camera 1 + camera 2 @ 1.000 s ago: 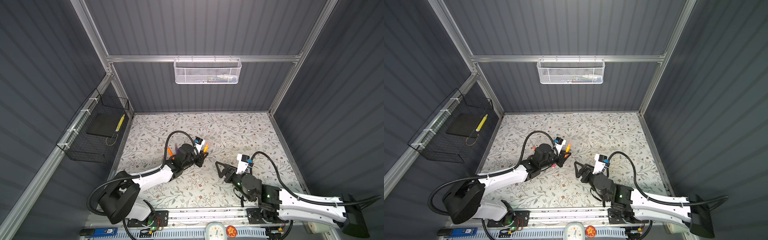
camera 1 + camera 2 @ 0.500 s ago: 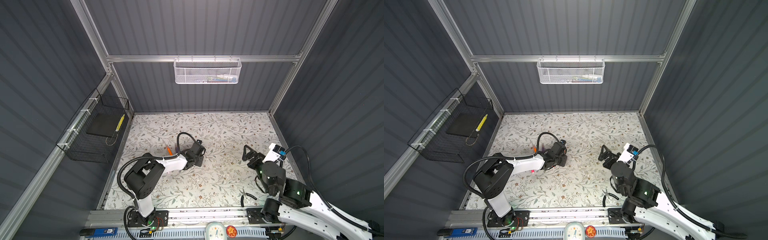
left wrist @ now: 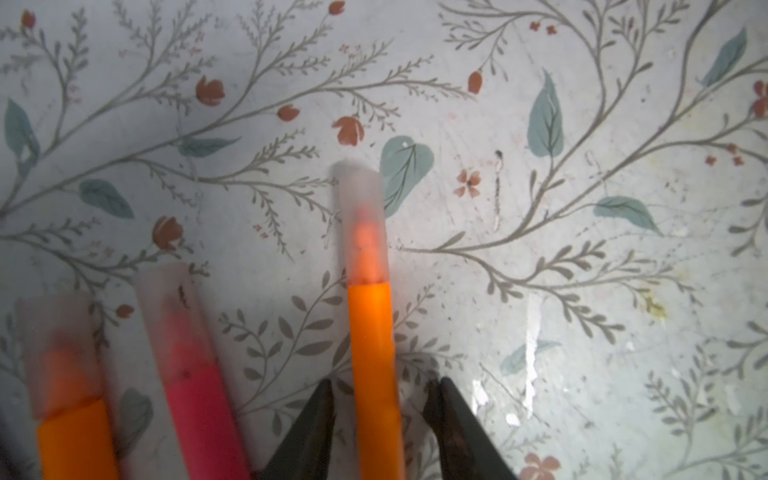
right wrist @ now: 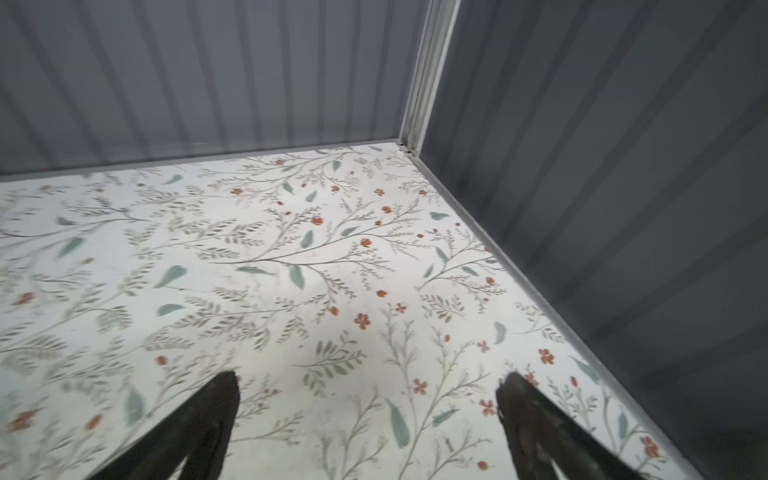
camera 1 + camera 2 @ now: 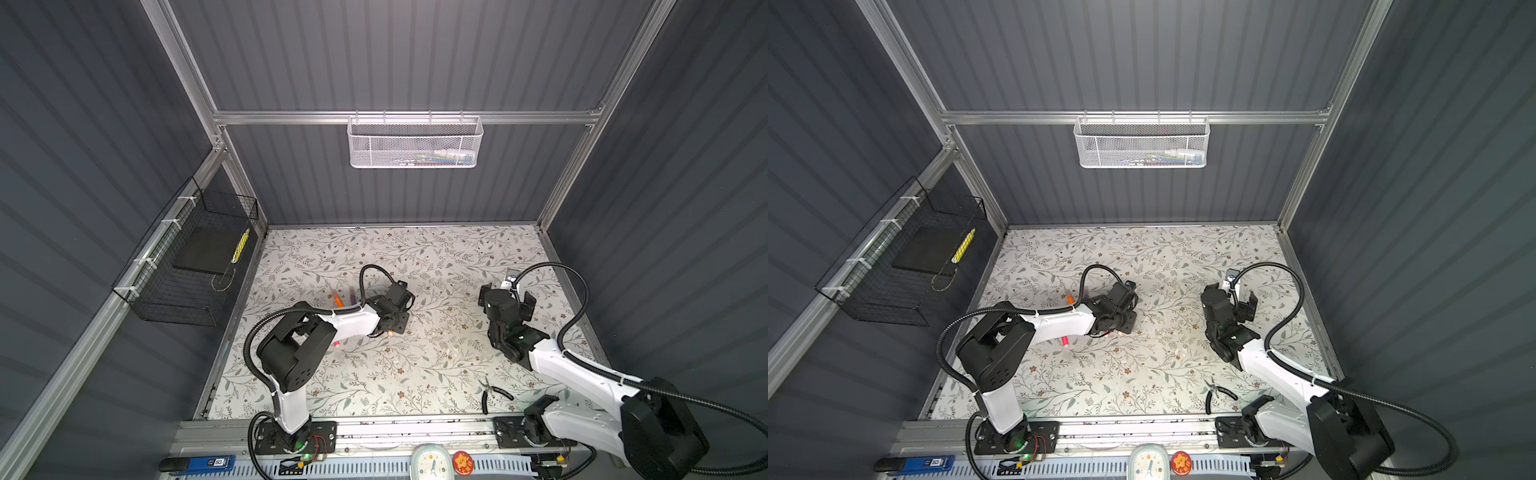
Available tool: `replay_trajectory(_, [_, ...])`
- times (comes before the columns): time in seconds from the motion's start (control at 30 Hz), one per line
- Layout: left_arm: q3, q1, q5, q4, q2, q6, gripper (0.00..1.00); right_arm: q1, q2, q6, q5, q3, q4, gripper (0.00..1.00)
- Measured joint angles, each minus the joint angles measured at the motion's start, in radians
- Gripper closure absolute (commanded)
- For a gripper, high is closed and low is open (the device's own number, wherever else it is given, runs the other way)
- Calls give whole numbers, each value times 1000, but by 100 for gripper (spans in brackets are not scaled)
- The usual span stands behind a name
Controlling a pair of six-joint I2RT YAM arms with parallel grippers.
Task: Insert the pens into the pen caps
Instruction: 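Lay the capped orange marker beside the other markers with the left gripper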
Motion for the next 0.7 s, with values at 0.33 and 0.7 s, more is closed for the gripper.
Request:
replay_trajectory(0.33, [-238,-4,-160,159,-446,34,1,-205,201,-162,-86,-81,355,1])
replay_trajectory(0.7, [-575,155,-737,530,-604,203,0,-437,266,-190,-517,-113,563,1])
